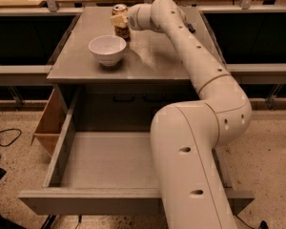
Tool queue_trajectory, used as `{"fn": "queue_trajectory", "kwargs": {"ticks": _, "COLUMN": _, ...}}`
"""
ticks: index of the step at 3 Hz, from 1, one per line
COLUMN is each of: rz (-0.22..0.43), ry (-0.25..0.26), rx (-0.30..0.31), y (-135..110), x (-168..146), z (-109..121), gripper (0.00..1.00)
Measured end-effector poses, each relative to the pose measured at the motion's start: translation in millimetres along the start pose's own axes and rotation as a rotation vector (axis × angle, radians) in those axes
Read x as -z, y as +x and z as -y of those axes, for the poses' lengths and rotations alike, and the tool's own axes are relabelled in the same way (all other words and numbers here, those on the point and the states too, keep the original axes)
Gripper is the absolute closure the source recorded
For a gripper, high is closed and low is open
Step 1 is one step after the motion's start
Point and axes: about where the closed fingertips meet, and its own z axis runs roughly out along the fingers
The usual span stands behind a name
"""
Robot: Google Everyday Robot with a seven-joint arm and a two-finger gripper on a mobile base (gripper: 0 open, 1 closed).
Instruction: Pick orange can from top drawer and place on counter
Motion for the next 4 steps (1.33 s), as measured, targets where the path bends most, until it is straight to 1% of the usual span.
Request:
{"fn": "queue_trajectory", "kwargs": {"ticks": 3, "rz": 0.0, "ry": 0.0, "rx": 0.0, "y": 0.1, "x": -0.1, "z": -0.1, "gripper": 0.11}}
{"fn": "queue_trajectory", "kwargs": {"ticks": 4, "rz": 0.0, "ry": 0.0, "rx": 0.0, "y": 0.1, "x": -0.1, "z": -0.1, "gripper": 0.0}}
